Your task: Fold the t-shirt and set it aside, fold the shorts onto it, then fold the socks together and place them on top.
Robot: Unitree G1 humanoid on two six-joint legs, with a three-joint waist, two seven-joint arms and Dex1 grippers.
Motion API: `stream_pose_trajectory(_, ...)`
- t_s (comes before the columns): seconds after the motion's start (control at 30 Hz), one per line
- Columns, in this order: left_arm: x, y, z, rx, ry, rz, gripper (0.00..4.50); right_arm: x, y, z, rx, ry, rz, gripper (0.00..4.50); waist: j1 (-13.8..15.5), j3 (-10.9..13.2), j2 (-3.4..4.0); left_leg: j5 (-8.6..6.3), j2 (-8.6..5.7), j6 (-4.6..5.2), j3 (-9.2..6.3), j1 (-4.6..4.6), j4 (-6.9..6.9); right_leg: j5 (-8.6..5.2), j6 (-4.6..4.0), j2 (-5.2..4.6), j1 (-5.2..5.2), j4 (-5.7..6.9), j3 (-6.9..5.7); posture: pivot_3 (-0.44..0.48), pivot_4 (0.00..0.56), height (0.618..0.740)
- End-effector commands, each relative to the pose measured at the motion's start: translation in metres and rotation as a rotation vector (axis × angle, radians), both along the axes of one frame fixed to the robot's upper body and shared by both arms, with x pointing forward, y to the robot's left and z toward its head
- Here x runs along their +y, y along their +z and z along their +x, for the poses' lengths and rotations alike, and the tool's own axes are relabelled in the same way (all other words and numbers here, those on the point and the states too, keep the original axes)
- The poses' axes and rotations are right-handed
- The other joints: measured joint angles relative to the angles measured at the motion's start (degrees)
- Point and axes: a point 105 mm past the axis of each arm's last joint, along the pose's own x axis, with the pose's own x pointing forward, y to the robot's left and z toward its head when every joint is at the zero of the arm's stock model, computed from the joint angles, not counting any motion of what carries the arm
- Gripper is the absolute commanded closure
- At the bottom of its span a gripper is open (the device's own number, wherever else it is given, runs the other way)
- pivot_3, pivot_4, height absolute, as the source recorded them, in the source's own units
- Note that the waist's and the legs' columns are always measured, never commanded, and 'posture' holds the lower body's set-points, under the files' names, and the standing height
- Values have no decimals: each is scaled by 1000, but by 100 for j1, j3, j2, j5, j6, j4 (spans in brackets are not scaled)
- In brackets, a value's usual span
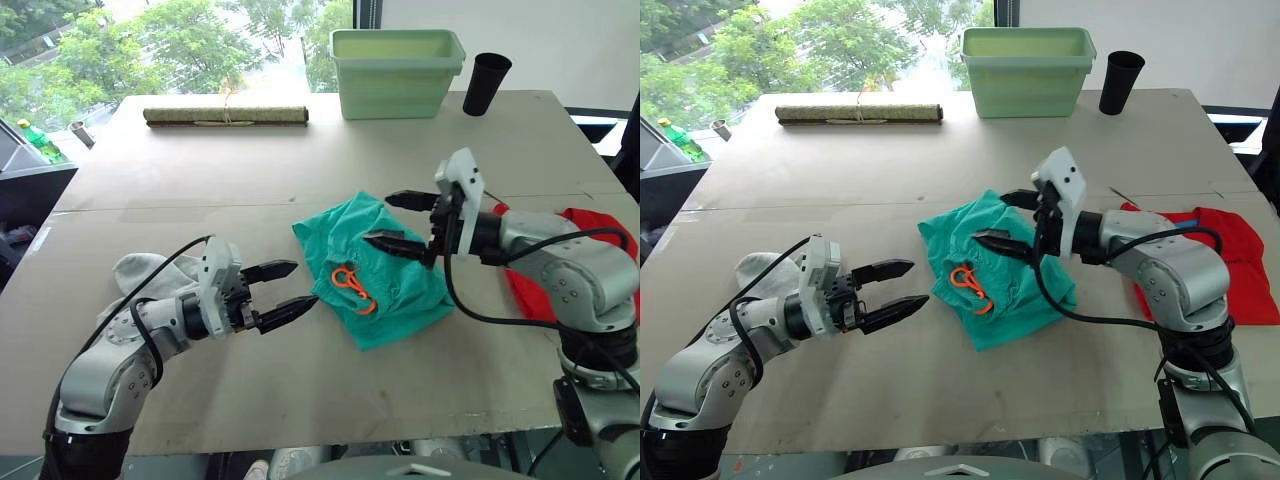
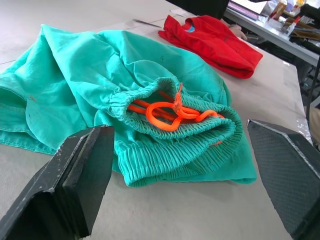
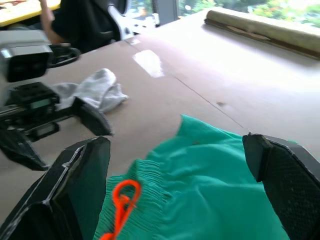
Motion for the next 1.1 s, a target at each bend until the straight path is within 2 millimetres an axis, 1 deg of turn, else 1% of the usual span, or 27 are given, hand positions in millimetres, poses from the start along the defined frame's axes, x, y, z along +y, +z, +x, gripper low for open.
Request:
stream_pose_trajectory(0.03, 1, 15, -2, -63, -10, -5, 0, -16, -9, 30, 46, -161, -36, 40, -10, 0, 0, 0, 0, 0, 0, 0, 0, -1, -2, 0, 0, 0, 1, 0, 150, 731)
stream_pose_trajectory(0.07, -2, 17, -5, -72, -16, 0, 0, -20, -21, 37, 90, -181, -61, 40, -13, -1, -1, 0, 0, 0, 2, 0, 0, -1, -2, 0, -1, 0, 2, 0, 150, 731)
stream_pose_trajectory(0.1, -4, 18, -7, -76, -19, 3, 0, -19, -33, 39, 121, -167, -98, 40, -12, -1, -1, 0, 0, 0, 3, 0, 1, -3, -5, 0, 0, 0, 1, 0, 150, 731)
stream_pose_trajectory(0.2, 2, 20, -9, -80, -12, 14, 0, 1, -50, 46, 195, -116, -118, 40, -20, 1, 1, 0, 0, 1, 6, 0, -2, -2, -5, 0, 0, -3, 2, 0, 150, 731)
stream_pose_trajectory(0.3, 1, 18, -14, -85, 5, 25, 0, 9, -84, 57, 254, -115, -205, 40, -65, 1, 3, 1, 3, 0, 11, 1, -13, 1, 0, 5, -6, -2, 11, 0, 150, 731)
stream_pose_trajectory(0.33, 3, 18, -15, -85, 11, 25, 0, 12, -90, 58, 258, -109, -228, 40, -46, 1, 3, 1, 2, 0, 12, 2, -15, 2, 2, 4, -8, -3, 10, 0, 150, 731)
stream_pose_trajectory(0.4, 2, 20, -19, -89, 20, 22, 0, 18, -105, 54, 290, -56, -264, 40, -24, 1, 4, 1, -1, 0, 11, 1, -15, 2, 3, 2, -7, -7, 7, 0, 150, 731)
stream_pose_trajectory(0.47, 2, 21, -23, -91, 29, 28, 0, 23, -118, 45, 328, 16, -306, 40, -27, -7, -10, 1, -1, 0, 11, 1, -12, 3, 3, 3, -5, -7, 7, 0, 150, 731)
stream_pose_trajectory(0.53, 4, 22, -25, -91, 42, 29, 0, 23, -129, 41, 310, 59, -390, 40, -28, -9, -8, 1, -1, -1, 11, 8, -10, 2, 2, 2, 1, -7, 9, 0, 150, 731)
stream_pose_trajectory(0.6, 5, 24, -26, -92, 53, 28, 0, 21, -131, 45, 254, 54, -447, 40, -32, -14, -9, 0, 0, -1, 10, 10, -9, 0, -1, 3, 2, -3, 7, 0, 150, 731)
stream_pose_trajectory(0.63, 6, 25, -26, -94, 58, 29, 0, 23, -117, 52, 222, 31, -398, 40, -34, -15, -9, 0, 1, -2, 9, 13, -10, -1, -2, 4, 2, -2, 7, 0, 150, 731)
stream_pose_trajectory(0.67, 7, 25, -27, -95, 63, 31, 0, 23, -99, 60, 175, -7, -337, 40, -40, -14, -9, 0, 1, -2, 9, 15, -10, -1, -2, 5, 2, 1, 6, 0, 150, 731)
stream_pose_trajectory(0.73, 9, 26, -27, -95, 69, 33, 0, 21, -77, 69, 124, -52, -266, 40, -37, -10, -5, 0, 3, -2, 9, 14, -11, 0, -1, 8, 0, 4, 7, 0, 150, 731)
stream_pose_trajectory(0.77, 10, 26, -27, -94, 70, 33, 0, 21, -74, 70, 115, -60, -257, 40, -27, -7, 0, 0, 3, -2, 8, 11, -11, 1, 0, 8, -3, 5, 7, 0, 150, 731)
stream_pose_trajectory(0.83, 10, 25, -27, -94, 70, 37, 0, 15, -61, 69, 101, -94, -222, 40, -15, -6, 1, 1, 1, -3, 8, 6, -11, 2, 2, 7, -7, 5, 7, 0, 150, 731)
stream_pose_trajectory(0.9, 9, 26, -27, -95, 70, 38, 0, 6, -53, 67, 89, -133, -217, 40, -1, -1, 6, 1, -1, -4, 8, 2, -12, 2, 2, 5, -8, 1, 6, 0, 150, 731)
stream_pose_trajectory(1.0, 8, 26, -26, -95, 67, 38, 0, -1, -55, 68, 91, -190, -244, 40, -6, -3, 3, 0, -4, -5, 8, 1, -14, 2, 2, 2, -7, -4, 7, 0, 150, 731)
stream_pose_trajectory(1.07, 6, 26, -25, -94, 62, 26, 0, -10, -78, 69, 128, -225, -340, 40, -11, -4, 2, -3, -3, -10, 8, 2, -15, 2, 1, 3, -7, -4, 6, 0, 150, 731)
stream_pose_trajectory(1.1, 5, 27, -24, -95, 59, 24, 0, -10, -91, 68, 158, -222, -373, 40, -10, -4, 2, -4, -3, -11, 7, 2, -15, 0, -1, 3, -7, -4, 5, 0, 150, 731)
